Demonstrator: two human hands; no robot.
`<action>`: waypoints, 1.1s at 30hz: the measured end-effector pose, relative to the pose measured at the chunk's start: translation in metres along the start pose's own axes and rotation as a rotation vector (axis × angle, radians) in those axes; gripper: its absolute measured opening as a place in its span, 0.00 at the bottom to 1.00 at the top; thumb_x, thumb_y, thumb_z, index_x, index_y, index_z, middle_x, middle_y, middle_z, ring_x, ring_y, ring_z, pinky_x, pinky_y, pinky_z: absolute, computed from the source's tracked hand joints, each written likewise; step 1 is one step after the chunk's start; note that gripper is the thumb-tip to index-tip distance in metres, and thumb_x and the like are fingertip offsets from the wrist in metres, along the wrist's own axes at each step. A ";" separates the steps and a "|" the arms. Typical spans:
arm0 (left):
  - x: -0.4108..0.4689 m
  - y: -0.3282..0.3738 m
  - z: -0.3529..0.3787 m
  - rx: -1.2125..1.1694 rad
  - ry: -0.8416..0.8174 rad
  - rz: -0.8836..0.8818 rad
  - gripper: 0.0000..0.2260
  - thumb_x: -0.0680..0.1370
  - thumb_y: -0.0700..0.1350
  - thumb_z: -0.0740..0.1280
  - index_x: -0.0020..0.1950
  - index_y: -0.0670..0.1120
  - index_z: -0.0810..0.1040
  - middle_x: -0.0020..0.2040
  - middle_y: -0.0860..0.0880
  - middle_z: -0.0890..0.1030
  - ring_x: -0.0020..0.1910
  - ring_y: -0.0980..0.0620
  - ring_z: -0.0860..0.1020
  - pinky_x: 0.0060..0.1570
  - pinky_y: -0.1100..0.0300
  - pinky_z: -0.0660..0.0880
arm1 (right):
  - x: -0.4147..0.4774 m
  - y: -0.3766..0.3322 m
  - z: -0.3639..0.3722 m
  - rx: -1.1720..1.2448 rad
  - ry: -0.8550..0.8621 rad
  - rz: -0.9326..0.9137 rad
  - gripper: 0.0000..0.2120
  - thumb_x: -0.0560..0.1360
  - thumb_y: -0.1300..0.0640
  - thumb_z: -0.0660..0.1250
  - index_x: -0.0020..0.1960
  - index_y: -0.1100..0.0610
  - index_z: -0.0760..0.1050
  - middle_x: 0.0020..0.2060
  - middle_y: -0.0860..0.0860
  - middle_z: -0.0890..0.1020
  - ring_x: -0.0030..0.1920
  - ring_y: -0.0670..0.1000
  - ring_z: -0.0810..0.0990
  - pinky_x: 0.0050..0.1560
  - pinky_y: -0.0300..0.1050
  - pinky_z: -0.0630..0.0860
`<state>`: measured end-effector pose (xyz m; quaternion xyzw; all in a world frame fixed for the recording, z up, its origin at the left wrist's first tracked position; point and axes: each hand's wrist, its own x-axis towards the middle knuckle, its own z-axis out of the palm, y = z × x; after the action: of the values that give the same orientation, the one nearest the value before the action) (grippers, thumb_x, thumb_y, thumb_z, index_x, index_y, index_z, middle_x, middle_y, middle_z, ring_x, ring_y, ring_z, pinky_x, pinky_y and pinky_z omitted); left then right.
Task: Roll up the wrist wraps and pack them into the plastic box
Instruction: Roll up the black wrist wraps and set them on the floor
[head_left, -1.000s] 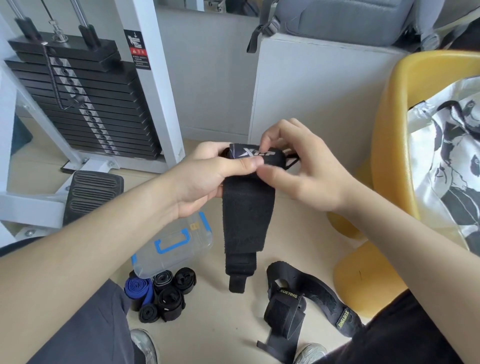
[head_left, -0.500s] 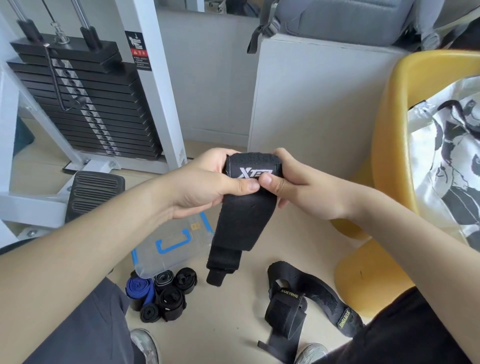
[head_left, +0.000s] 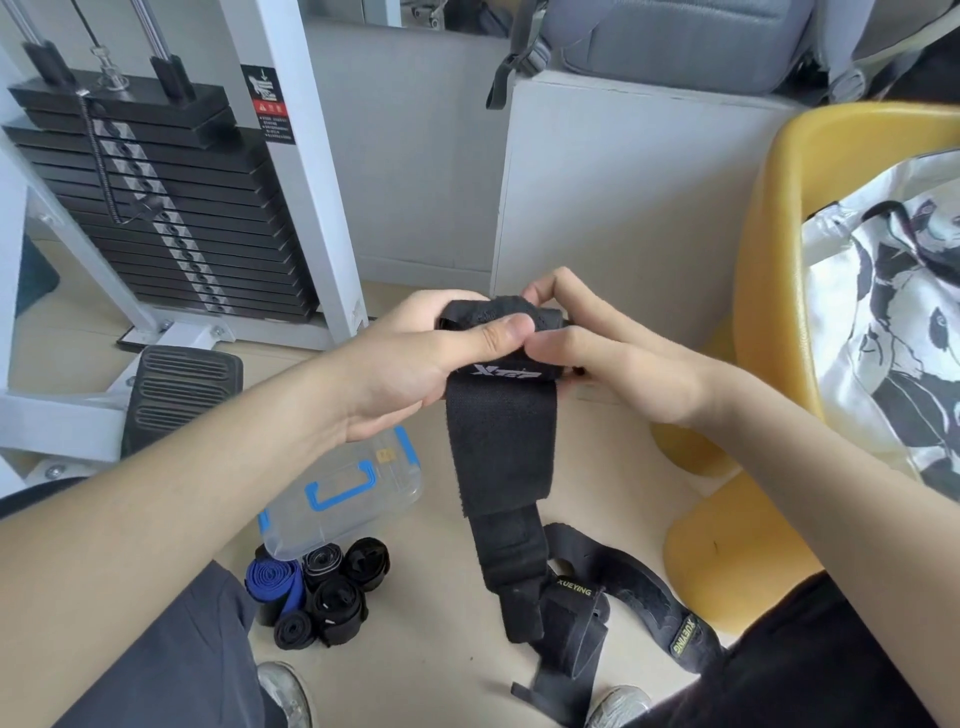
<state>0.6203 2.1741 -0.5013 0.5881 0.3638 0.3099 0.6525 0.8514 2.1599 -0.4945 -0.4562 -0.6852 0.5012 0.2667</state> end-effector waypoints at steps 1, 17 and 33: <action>0.000 0.000 -0.001 0.016 0.026 0.015 0.22 0.79 0.50 0.74 0.63 0.33 0.78 0.56 0.38 0.84 0.61 0.42 0.84 0.75 0.34 0.73 | 0.001 0.001 0.000 0.053 -0.009 0.041 0.24 0.75 0.37 0.70 0.63 0.48 0.68 0.53 0.59 0.85 0.48 0.59 0.84 0.54 0.64 0.83; -0.002 0.000 -0.012 0.325 0.118 0.047 0.22 0.81 0.63 0.69 0.65 0.48 0.82 0.56 0.44 0.88 0.59 0.43 0.87 0.63 0.35 0.82 | 0.005 0.005 0.015 0.204 0.035 0.001 0.15 0.85 0.56 0.66 0.69 0.53 0.66 0.53 0.52 0.80 0.52 0.48 0.84 0.53 0.51 0.85; -0.002 -0.001 -0.007 0.291 0.092 0.082 0.19 0.79 0.48 0.75 0.69 0.51 0.78 0.60 0.53 0.85 0.57 0.51 0.86 0.58 0.42 0.85 | 0.010 0.007 0.018 0.368 0.108 0.158 0.21 0.79 0.43 0.73 0.66 0.55 0.80 0.59 0.55 0.88 0.60 0.61 0.88 0.67 0.69 0.81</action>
<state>0.6130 2.1762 -0.5024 0.6759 0.4101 0.3070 0.5298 0.8346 2.1610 -0.5080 -0.4785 -0.5290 0.6119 0.3418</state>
